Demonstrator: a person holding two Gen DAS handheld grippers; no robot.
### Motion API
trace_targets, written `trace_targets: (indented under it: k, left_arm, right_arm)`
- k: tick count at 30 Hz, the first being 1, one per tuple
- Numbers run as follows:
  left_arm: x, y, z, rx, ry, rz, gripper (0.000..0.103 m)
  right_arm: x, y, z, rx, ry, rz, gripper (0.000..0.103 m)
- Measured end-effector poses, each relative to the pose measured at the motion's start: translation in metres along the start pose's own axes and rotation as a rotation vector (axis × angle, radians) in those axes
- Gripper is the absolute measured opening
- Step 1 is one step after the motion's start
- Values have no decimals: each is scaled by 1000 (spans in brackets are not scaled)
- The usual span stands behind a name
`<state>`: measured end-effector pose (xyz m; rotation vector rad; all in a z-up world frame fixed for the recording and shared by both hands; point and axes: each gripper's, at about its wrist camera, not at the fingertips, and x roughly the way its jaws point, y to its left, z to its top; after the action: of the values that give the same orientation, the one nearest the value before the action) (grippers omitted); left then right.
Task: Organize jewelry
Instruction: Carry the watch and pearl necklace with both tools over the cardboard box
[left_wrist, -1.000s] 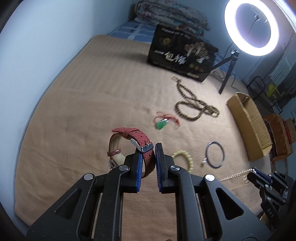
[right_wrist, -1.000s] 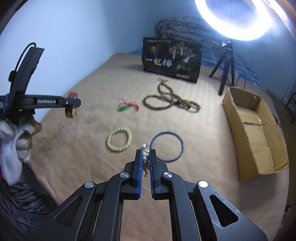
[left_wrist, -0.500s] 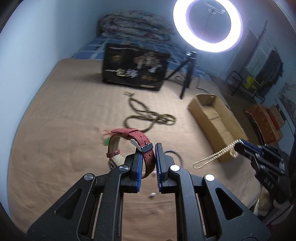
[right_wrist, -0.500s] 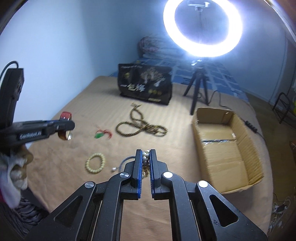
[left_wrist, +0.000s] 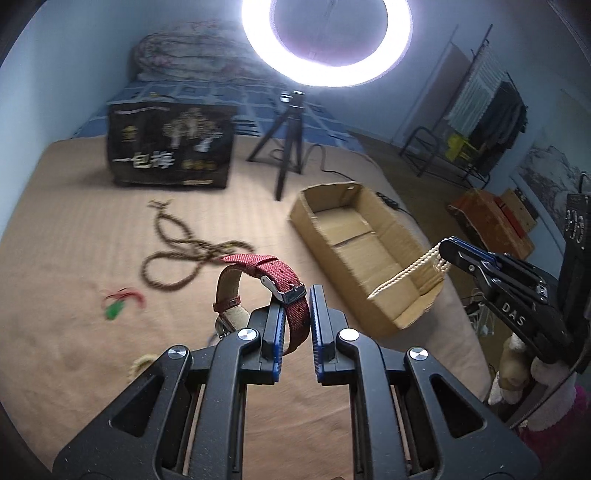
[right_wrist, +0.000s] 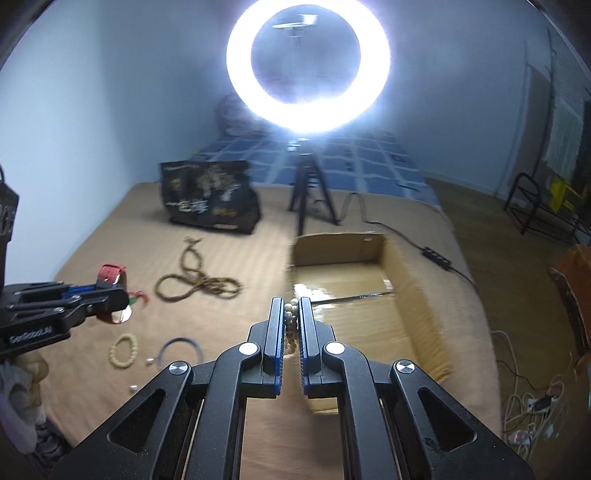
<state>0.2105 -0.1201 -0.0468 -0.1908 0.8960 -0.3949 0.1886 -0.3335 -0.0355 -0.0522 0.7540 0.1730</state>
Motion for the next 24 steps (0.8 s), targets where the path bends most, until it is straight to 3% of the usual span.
trace_targets:
  k: [14, 24]
  left_arm:
    - [89, -75, 36, 89, 55, -108, 11]
    - [147, -92, 55, 107, 109, -119, 11]
  right_arm:
    - [23, -81, -9, 95, 44, -96, 6]
    - [49, -113, -21, 146, 89, -95, 6]
